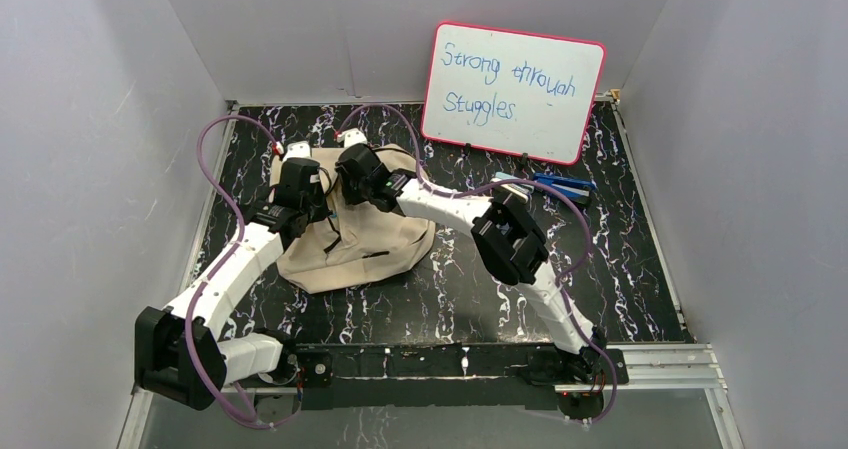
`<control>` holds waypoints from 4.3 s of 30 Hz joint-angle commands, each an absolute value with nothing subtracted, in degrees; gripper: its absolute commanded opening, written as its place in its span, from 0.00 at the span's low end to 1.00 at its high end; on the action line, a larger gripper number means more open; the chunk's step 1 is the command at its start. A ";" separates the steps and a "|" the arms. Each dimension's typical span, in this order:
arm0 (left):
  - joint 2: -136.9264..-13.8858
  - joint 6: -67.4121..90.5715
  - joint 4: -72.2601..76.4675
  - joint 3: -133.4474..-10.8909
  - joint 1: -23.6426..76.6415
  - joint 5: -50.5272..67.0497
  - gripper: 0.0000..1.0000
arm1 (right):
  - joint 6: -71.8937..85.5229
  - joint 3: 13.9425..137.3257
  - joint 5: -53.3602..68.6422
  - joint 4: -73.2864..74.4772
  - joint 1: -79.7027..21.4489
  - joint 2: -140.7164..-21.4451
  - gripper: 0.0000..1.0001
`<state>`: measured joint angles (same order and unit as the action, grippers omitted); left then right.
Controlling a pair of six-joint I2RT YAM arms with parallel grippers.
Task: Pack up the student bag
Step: Adjust the student bag at the center of the board.
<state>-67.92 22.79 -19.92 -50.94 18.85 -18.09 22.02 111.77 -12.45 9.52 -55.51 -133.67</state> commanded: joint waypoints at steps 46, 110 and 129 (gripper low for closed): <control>-67.41 28.38 -20.60 -47.88 18.66 -14.69 0.00 | 29.09 85.78 3.25 -7.64 -58.04 -117.45 0.63; -72.78 29.99 -11.24 -57.67 18.63 -4.15 0.41 | 38.07 48.86 -9.97 -34.82 -59.32 -93.20 0.42; -60.85 21.76 -23.02 -47.34 23.45 5.21 0.44 | 47.01 41.37 -17.74 -1.34 -51.71 -76.03 0.79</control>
<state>-60.84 25.56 -19.55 -47.31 20.10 4.36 41.67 43.38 -21.47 -5.13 -55.05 -78.39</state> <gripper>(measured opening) 0.439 0.785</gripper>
